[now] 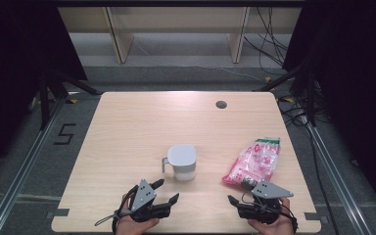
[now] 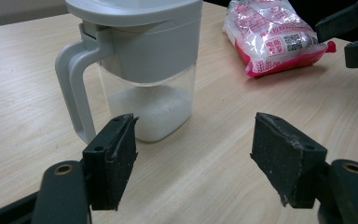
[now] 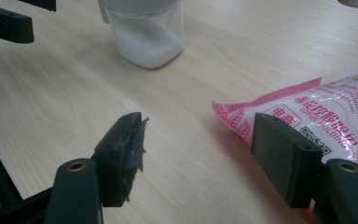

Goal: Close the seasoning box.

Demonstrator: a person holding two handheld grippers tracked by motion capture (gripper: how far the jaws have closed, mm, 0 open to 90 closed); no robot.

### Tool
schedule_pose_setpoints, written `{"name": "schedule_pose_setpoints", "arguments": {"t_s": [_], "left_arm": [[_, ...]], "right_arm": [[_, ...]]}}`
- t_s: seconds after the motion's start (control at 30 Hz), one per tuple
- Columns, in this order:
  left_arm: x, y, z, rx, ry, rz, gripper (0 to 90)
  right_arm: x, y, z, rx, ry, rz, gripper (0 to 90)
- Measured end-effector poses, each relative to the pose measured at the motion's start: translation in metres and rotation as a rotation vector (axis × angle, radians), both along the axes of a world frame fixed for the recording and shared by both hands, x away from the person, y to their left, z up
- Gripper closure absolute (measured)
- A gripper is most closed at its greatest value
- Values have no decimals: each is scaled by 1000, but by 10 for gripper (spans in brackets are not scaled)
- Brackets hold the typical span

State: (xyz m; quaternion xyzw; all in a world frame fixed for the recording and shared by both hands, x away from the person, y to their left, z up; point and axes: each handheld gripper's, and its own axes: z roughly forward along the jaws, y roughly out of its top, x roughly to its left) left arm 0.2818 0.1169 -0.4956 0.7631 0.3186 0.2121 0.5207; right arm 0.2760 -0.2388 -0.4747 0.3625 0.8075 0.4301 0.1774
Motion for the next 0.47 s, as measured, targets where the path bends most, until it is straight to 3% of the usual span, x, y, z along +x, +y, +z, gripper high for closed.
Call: {"name": "schedule_pose_setpoints", "arguments": {"t_s": [0.03, 0.07, 0.13, 0.2, 0.23, 0.47], "left_arm": [[0, 0, 0, 1, 0, 0, 299], [0, 0, 0, -5, 7, 3, 298], [-2, -2, -1, -28, 34, 19, 297], [-2, -2, -1, -28, 33, 20, 297], [-2, -2, -1, -12, 30, 20, 297], [-3, -2, -1, -17, 39, 22, 297]], "right_arm": [[0, 0, -1, 1, -18, -6, 350], [-3, 2, 0, 16, 28, -16, 350], [-2, 1, -1, -2, 12, 2, 351], [-2, 2, -2, 15, 24, 11, 351], [-2, 2, -2, -4, 11, 15, 351], [-4, 1, -3, -14, 11, 9, 352]]}}
